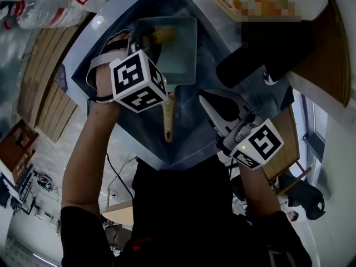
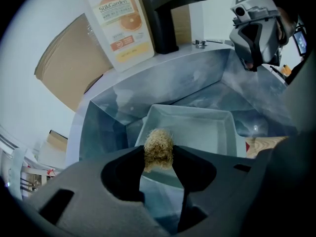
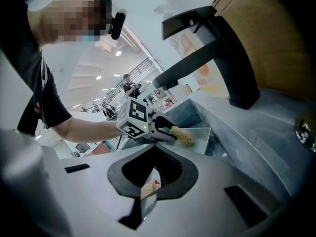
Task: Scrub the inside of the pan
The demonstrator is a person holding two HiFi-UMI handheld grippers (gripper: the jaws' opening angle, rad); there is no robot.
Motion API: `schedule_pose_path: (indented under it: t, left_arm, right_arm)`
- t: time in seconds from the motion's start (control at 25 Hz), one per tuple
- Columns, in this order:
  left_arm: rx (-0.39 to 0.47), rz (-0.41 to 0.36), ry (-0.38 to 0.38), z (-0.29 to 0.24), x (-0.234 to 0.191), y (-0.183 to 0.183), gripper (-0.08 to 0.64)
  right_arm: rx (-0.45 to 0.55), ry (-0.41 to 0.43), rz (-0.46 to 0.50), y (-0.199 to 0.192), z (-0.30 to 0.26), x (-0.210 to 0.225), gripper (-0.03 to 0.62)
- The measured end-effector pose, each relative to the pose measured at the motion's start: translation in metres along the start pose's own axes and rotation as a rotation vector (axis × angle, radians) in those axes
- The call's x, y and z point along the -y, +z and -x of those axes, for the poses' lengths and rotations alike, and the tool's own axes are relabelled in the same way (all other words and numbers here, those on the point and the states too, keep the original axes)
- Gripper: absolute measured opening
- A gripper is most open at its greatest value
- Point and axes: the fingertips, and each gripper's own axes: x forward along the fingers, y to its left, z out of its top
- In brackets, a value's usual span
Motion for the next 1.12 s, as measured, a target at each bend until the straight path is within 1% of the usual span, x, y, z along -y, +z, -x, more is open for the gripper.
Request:
schedule_pose_path:
  t: [0.2, 0.44, 0.64, 1.12]
  left_arm:
    - [-0.009, -0.01, -0.005, -0.007, -0.01, 0.001, 0.176]
    - [-0.013, -0.032, -0.013, -0.007, -0.005, 0.001, 0.173]
    - [-0.017, -0.048, -0.031, -0.004, 0.007, 0.001, 0.173]
    - [-0.024, -0.05, -0.063, 0.007, 0.044, -0.007, 0.173]
  right_arm:
    - [-0.01, -0.002, -0.007, 0.0, -0.004, 0.008, 0.002]
    - [-0.014, 0.007, -0.007, 0.001, -0.01, 0.006, 0.002]
    - [-0.018, 0.006, -0.004, -0.002, -0.008, 0.003, 0.002]
    - [-0.005, 0.012, 0.006, -0.011, -0.001, -0.016, 0.002]
